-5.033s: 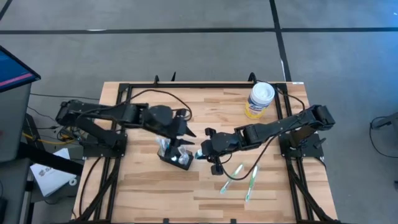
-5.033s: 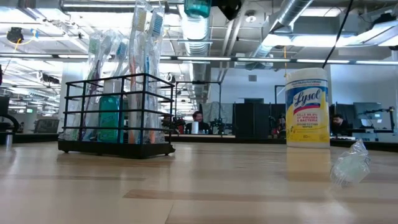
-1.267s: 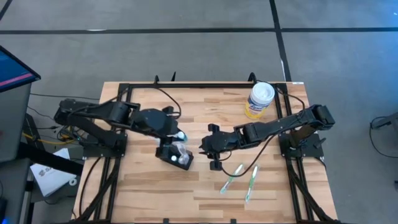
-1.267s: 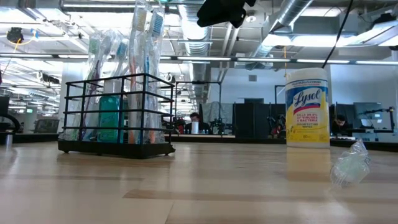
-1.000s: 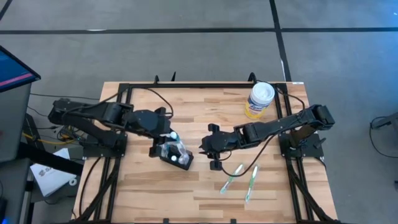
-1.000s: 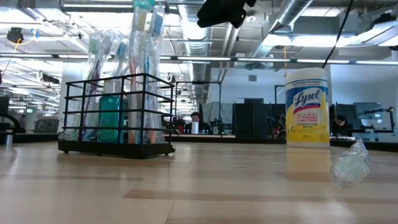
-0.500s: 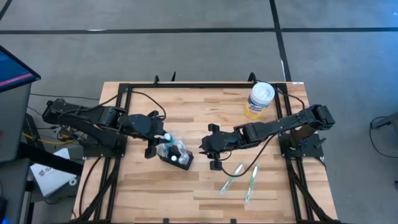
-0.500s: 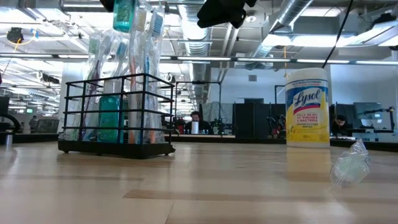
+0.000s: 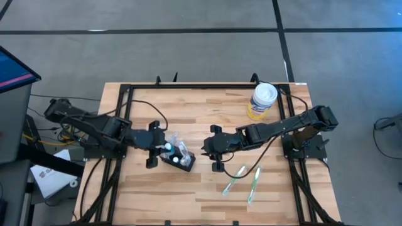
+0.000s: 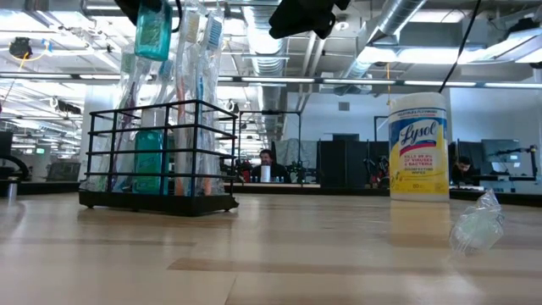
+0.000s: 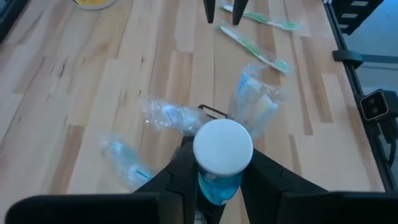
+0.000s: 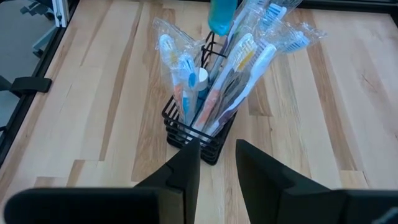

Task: Pick & Place toothbrushing station
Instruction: Put the blue mouthwash into the middle compartment of the wire organizer

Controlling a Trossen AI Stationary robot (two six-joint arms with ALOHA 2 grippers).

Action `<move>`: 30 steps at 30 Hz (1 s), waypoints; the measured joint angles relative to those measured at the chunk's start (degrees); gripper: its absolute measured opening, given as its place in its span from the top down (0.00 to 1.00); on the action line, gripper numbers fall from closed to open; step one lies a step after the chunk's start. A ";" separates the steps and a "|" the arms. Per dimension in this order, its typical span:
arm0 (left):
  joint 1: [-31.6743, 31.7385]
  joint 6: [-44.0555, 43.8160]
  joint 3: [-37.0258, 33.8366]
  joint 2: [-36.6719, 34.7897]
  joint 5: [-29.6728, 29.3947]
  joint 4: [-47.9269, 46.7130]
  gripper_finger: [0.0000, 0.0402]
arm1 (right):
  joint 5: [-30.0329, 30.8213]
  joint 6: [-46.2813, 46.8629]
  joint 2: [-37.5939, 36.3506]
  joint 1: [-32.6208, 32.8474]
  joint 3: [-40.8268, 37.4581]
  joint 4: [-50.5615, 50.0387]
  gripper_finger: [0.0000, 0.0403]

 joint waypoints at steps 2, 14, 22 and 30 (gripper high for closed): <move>-0.61 -1.34 -0.79 0.00 -0.50 0.22 0.79 | 0.00 0.00 0.02 0.00 0.00 0.00 0.77; -3.38 -5.90 -3.86 0.02 -6.50 0.73 0.79 | 0.00 0.02 0.02 0.00 0.00 -0.46 0.77; -5.42 -9.28 -6.45 0.04 -10.57 1.51 0.79 | 0.00 0.02 0.02 0.00 0.00 -0.80 0.77; -10.26 -12.28 -6.79 0.04 -17.21 1.70 0.79 | 0.00 0.02 0.02 0.00 0.00 -0.79 0.77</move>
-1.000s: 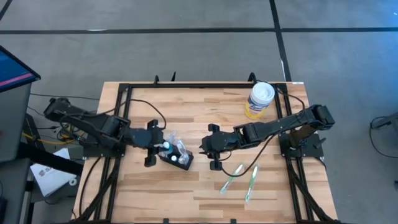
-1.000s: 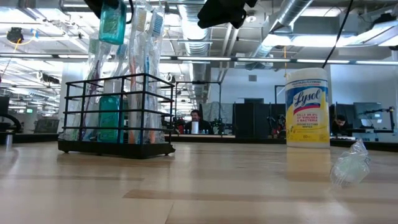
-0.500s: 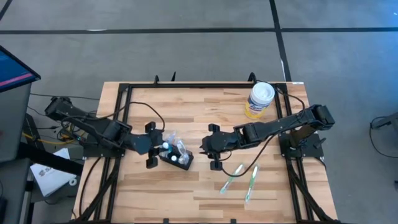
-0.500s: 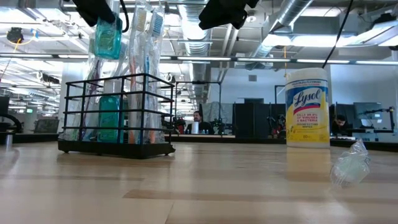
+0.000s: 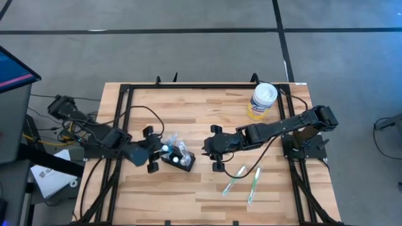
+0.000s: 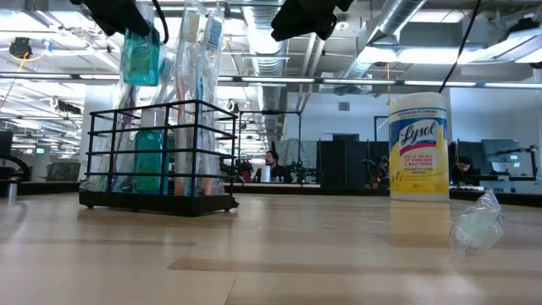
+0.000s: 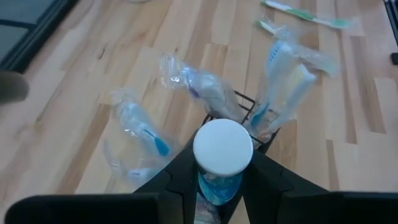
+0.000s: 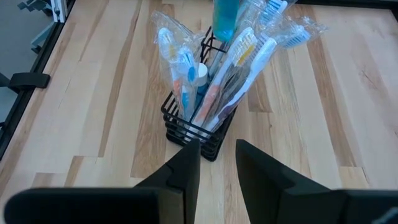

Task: Pick & Place toothbrushing station
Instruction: Put the blue mouthwash into the middle compartment of the wire organizer

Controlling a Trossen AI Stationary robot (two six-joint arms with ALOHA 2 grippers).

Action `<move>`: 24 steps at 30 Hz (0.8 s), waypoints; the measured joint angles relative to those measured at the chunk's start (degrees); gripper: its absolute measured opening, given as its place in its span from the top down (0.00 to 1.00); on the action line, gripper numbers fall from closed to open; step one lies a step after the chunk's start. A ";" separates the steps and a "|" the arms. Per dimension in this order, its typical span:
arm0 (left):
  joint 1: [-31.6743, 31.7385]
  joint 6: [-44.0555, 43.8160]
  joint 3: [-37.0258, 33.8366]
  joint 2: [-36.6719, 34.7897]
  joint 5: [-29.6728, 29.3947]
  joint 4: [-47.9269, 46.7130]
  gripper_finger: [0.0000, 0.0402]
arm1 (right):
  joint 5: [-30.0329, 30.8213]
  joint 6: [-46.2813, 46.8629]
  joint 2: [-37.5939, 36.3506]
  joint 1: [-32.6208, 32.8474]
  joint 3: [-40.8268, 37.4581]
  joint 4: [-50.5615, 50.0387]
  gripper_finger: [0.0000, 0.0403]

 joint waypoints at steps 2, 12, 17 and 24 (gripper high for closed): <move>-2.09 -1.16 0.00 0.00 -2.16 -0.04 0.79 | 0.00 0.00 0.00 0.00 0.00 -0.02 0.77; -10.06 -6.17 -1.93 0.55 -12.10 -0.07 0.79 | 0.00 0.02 0.00 0.04 0.00 -0.39 0.77; -10.12 -9.81 -5.43 0.24 -13.58 0.09 0.79 | 0.02 0.47 0.00 0.04 0.00 -0.50 0.77; -11.48 -10.50 -7.20 0.22 -14.72 1.98 0.79 | 0.02 0.59 0.00 0.04 0.00 -0.90 0.77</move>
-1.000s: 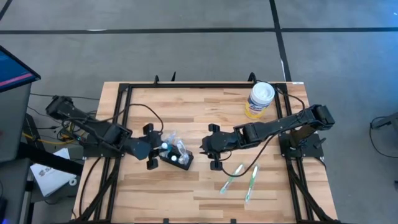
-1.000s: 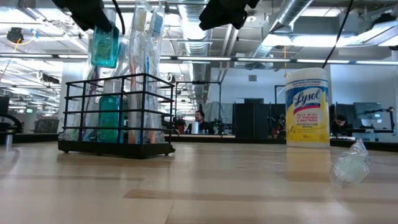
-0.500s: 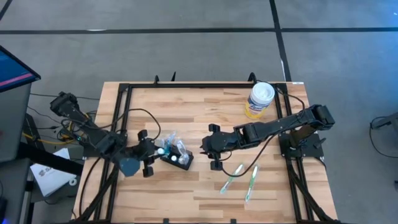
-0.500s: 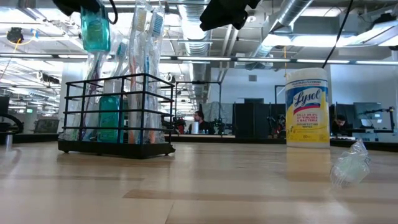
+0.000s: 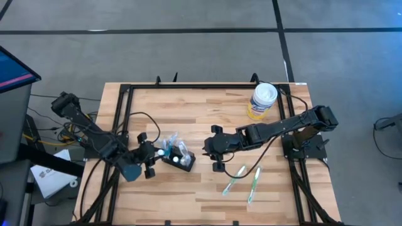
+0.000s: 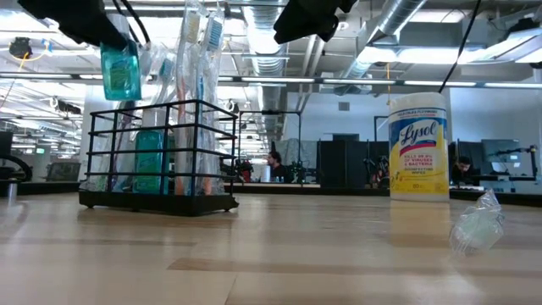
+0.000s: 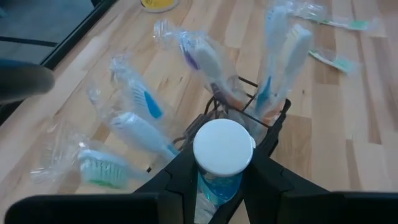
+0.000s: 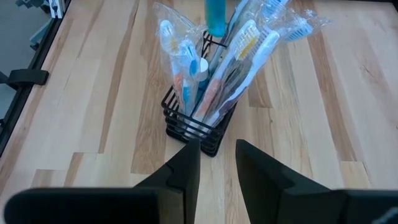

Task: Pick & Place toothbrushing station
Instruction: Put the blue mouthwash into the middle compartment of the wire organizer

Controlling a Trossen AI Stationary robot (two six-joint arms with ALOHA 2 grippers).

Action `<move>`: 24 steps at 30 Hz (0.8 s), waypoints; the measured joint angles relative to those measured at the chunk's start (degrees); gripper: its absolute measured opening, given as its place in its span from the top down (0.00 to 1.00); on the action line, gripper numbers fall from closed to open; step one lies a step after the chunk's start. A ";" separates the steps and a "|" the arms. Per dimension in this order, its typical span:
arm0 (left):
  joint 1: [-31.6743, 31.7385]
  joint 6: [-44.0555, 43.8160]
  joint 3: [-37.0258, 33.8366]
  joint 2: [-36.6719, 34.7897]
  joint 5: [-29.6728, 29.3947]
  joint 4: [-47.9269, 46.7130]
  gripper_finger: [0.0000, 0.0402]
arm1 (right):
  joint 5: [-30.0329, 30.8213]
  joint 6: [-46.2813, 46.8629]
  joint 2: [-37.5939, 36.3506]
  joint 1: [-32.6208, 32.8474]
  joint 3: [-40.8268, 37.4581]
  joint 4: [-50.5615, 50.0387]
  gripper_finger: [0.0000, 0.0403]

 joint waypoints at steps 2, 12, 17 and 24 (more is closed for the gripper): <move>-0.04 -0.09 -0.52 0.00 -0.63 0.77 0.79 | 0.00 0.00 0.00 0.00 0.00 0.00 0.77; -0.04 -1.21 -2.13 0.02 -1.63 2.68 0.79 | 0.00 0.44 0.00 0.00 0.00 -0.24 0.77; -0.04 -1.24 -2.13 0.30 -1.72 3.00 0.79 | 0.00 0.44 0.00 0.00 0.00 -0.24 0.77; -0.02 -1.17 -4.51 0.47 -1.78 9.05 0.79 | 0.00 0.44 0.00 0.00 0.00 -0.26 0.77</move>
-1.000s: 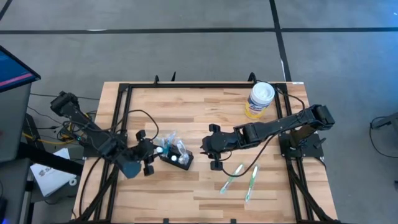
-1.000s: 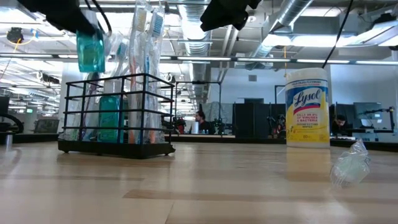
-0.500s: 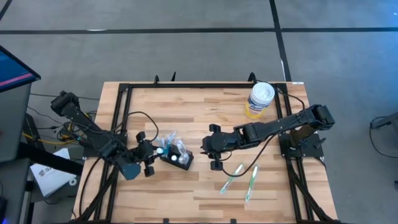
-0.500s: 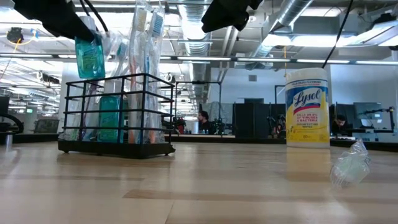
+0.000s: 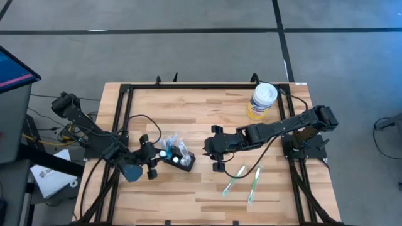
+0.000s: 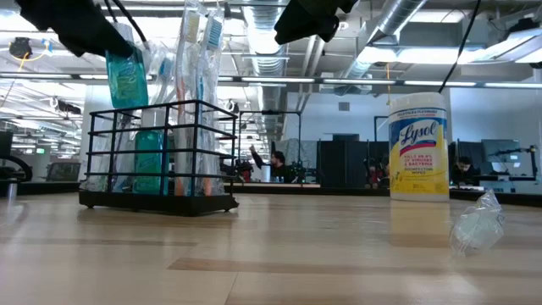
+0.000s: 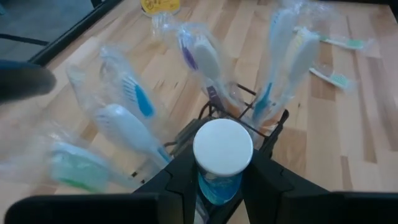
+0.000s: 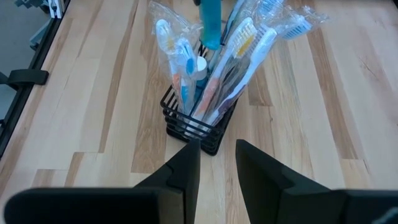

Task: Pick & Place toothbrushing station
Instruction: Put the blue mouthwash into the middle compartment of the wire organizer

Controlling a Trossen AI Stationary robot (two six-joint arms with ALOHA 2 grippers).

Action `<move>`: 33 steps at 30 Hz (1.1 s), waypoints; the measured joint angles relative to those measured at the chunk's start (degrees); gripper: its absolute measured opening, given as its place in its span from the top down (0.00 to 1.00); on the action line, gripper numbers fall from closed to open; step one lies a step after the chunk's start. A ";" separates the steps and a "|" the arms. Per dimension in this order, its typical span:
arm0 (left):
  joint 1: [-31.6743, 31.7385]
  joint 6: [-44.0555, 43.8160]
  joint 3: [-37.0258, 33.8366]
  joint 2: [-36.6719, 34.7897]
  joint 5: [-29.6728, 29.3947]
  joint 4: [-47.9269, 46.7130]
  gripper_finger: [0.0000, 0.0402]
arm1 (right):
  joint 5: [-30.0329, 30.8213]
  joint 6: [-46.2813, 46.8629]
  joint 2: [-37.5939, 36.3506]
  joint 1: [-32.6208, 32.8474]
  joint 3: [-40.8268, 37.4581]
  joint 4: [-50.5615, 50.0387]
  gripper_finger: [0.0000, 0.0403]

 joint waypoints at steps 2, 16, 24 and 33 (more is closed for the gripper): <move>0.03 -0.03 -1.30 0.00 -0.42 1.63 0.79 | 0.00 0.00 0.00 0.00 0.00 -0.02 0.77; 0.20 0.11 -1.79 -0.01 0.33 3.88 0.79 | 0.00 0.00 0.00 0.00 0.00 0.00 0.77; 0.61 0.03 -1.84 1.43 0.67 4.85 0.79 | 0.01 0.00 0.00 0.00 0.00 0.02 0.77; 0.96 0.02 -1.84 2.04 0.74 5.21 0.79 | 0.02 0.00 0.00 0.00 0.00 -0.09 0.77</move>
